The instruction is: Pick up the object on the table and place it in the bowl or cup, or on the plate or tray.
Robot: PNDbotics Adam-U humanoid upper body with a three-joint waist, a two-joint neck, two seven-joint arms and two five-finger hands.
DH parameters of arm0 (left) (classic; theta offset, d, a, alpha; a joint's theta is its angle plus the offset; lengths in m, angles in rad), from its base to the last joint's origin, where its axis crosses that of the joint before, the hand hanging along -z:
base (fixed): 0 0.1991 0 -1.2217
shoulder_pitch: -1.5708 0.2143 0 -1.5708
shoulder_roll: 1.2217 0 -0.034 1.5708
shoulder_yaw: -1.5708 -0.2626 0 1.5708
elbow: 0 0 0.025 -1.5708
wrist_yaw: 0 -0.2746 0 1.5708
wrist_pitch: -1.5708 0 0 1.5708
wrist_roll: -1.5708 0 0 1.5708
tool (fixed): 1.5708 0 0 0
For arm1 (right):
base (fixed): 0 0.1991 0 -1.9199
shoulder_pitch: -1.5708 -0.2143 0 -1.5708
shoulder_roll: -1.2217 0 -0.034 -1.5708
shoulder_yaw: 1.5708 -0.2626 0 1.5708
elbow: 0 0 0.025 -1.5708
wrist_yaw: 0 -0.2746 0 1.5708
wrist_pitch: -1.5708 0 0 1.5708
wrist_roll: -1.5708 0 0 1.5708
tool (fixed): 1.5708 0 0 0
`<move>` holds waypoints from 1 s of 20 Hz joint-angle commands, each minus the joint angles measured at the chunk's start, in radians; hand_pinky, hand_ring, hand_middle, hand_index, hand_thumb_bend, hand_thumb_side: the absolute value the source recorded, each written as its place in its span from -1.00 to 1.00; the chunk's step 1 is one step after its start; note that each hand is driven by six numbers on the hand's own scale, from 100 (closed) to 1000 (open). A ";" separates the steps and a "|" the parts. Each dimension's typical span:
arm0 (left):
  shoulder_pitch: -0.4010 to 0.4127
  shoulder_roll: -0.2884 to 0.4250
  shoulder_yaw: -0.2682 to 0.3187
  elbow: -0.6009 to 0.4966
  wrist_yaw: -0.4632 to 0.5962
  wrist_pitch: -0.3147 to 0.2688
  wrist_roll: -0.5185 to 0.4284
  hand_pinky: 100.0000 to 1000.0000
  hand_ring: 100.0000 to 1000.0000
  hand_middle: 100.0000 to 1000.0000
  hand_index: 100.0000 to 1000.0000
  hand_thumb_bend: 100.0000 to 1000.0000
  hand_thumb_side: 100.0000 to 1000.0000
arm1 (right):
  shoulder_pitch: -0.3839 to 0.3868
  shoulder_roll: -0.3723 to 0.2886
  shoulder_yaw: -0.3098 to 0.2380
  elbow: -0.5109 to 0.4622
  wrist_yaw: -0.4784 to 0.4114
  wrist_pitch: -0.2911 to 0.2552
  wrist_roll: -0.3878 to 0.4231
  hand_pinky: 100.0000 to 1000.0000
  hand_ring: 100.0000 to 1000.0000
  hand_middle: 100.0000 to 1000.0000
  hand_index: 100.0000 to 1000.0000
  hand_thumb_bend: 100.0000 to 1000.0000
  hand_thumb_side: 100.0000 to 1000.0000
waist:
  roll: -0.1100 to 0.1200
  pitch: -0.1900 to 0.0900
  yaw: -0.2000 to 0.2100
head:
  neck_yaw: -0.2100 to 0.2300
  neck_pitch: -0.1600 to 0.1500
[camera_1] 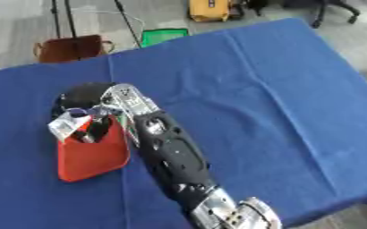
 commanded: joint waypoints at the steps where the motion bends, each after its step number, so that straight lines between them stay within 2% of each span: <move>1: -0.012 0.012 0.002 -0.013 0.004 -0.001 -0.005 0.22 0.70 0.51 0.66 -0.53 1.00 | -0.014 0.018 0.003 -0.011 0.035 -0.031 0.017 0.65 0.42 0.26 0.42 -0.89 -0.94 | 0.001 -0.021 0.004 | -0.002 -0.010; 2: -0.011 0.012 0.003 -0.013 0.004 -0.001 -0.004 0.22 0.70 0.51 0.66 -0.53 1.00 | -0.015 0.014 0.004 -0.011 0.050 -0.031 0.017 0.70 0.51 0.48 0.60 -0.76 -0.82 | 0.000 -0.021 0.006 | 0.000 -0.011; 4: -0.010 0.012 0.003 -0.013 0.004 -0.001 -0.004 0.22 0.70 0.51 0.66 -0.53 1.00 | -0.015 0.012 0.003 -0.011 0.074 -0.032 0.012 0.72 0.54 0.52 0.64 -0.72 -0.78 | -0.001 -0.021 0.008 | 0.002 -0.012; 5: -0.010 0.012 0.003 -0.013 0.004 -0.001 -0.003 0.22 0.70 0.51 0.66 -0.53 1.00 | -0.015 0.011 0.001 -0.010 0.083 -0.033 0.009 0.80 0.63 0.64 0.78 -0.56 -0.62 | -0.001 -0.022 0.008 | 0.003 -0.012; 7: -0.011 0.012 0.003 -0.013 0.004 -0.001 -0.003 0.22 0.70 0.51 0.66 -0.53 1.00 | -0.014 0.002 -0.003 -0.013 0.106 -0.031 0.011 0.85 0.69 0.69 0.79 -0.48 -0.50 | -0.002 -0.022 0.009 | 0.008 -0.012; 11: -0.011 0.012 0.004 -0.013 0.005 -0.001 -0.003 0.22 0.70 0.51 0.66 -0.53 1.00 | -0.018 -0.020 -0.018 -0.010 0.141 -0.016 0.027 0.86 0.71 0.68 0.79 -0.52 -0.52 | -0.003 -0.025 0.005 | 0.008 -0.013; 20: -0.008 0.014 0.005 -0.012 0.006 -0.001 -0.002 0.23 0.70 0.51 0.66 -0.53 1.00 | -0.034 -0.066 -0.056 -0.024 0.156 0.027 0.018 0.87 0.70 0.62 0.77 -0.59 -0.61 | -0.004 -0.033 -0.002 | 0.006 -0.013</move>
